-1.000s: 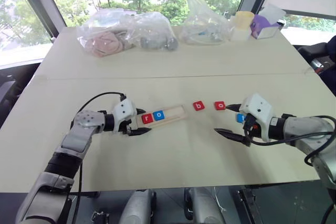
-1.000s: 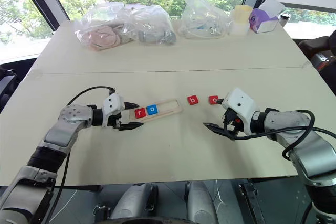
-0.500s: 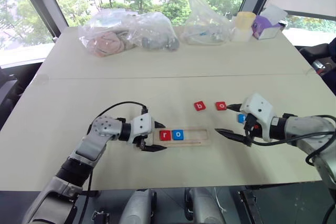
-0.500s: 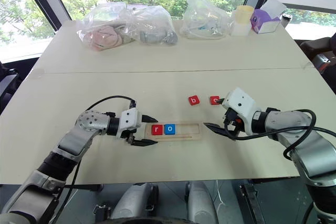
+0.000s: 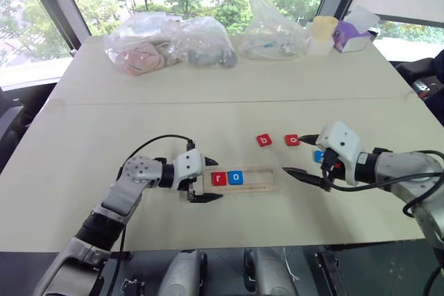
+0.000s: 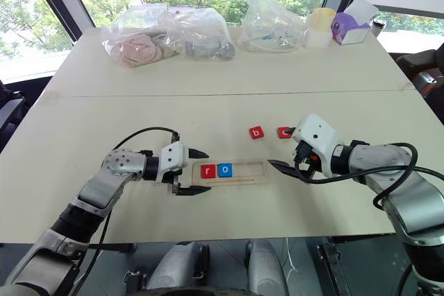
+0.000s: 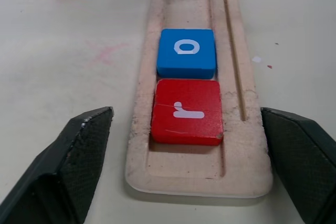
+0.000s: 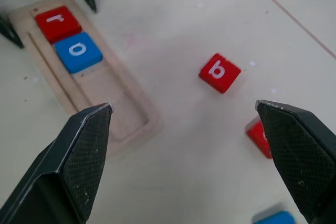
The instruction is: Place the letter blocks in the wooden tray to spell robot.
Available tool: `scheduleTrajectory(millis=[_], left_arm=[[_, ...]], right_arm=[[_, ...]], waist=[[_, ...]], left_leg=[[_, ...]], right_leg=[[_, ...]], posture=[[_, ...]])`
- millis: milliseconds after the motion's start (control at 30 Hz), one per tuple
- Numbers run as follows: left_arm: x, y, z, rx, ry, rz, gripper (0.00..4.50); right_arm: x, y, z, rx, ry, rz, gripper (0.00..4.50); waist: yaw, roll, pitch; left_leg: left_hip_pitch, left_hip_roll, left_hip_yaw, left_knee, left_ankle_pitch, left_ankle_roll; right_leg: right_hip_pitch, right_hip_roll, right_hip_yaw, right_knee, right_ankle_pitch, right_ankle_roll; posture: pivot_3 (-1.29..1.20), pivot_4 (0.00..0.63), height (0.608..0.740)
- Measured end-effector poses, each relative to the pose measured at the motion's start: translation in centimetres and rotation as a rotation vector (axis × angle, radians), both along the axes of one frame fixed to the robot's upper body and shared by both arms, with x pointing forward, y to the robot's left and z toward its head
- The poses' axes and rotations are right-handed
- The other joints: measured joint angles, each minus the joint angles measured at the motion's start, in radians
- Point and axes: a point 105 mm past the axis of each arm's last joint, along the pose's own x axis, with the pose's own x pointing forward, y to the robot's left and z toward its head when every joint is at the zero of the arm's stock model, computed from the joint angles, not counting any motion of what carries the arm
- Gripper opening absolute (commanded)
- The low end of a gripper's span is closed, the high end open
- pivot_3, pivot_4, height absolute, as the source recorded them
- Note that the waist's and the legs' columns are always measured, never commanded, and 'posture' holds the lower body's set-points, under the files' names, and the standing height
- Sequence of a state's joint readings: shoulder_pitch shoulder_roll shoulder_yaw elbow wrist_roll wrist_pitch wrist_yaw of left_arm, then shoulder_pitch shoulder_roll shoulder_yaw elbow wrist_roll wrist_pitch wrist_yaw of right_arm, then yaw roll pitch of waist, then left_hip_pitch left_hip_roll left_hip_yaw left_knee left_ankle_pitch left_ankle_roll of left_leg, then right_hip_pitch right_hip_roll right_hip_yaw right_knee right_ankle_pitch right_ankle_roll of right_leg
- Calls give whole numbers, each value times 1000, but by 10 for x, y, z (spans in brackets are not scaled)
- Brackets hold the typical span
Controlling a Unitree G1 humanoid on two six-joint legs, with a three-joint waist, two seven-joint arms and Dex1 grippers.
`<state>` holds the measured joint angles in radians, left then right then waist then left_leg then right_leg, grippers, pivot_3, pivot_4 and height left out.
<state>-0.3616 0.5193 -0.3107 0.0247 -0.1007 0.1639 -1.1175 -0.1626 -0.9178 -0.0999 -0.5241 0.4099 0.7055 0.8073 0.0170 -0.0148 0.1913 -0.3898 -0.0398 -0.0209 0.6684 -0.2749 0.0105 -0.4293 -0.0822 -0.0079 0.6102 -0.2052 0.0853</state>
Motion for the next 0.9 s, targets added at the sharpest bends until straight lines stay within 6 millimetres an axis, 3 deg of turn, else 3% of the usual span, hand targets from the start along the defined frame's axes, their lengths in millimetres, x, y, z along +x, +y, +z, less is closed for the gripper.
scheduleTrajectory(millis=[233, 367, 533, 700, 900], left_arm=[[-10, 9, 2, -9, 37, 40, 4455], [-17, 28, 8, -10, 70, 101, 4455], [-17, 47, 39, -37, 25, 156, 4455], [-19, 57, 49, -30, 13, 192, 4455], [-23, 55, 65, -65, 0, 201, 4455]], right_arm=[[38, 16, -2, 108, -73, -183, 4500], [56, 42, -18, 216, -15, -328, 4500], [64, 53, -42, 220, 54, -467, 4500], [68, 49, -55, 184, 72, -531, 4500], [77, 53, -63, 197, 97, -547, 4500]], waist=[[-8, -1, 0], [-13, -1, 0], [-5, 0, 1], [-6, 0, 1], [-16, 0, 1]], left_leg=[[0, 1, 0, 0, 0, 0], [-3, 2, 0, -2, 0, 0], [-5, 0, 0, -1, 0, 0], [-4, -1, 1, -1, 0, 0], [-3, 0, 1, -1, 0, 0]], right_leg=[[-2, 1, 0, 1, 0, 0], [-7, 1, 1, 5, 1, 1], [-7, 0, 1, 3, 0, -1], [-7, 0, 1, 2, 1, -1], [-7, 2, 1, 4, 1, -1]], posture=[[0, 150, 725], [0, 150, 725], [0, 150, 725], [0, 150, 725], [0, 150, 725]])
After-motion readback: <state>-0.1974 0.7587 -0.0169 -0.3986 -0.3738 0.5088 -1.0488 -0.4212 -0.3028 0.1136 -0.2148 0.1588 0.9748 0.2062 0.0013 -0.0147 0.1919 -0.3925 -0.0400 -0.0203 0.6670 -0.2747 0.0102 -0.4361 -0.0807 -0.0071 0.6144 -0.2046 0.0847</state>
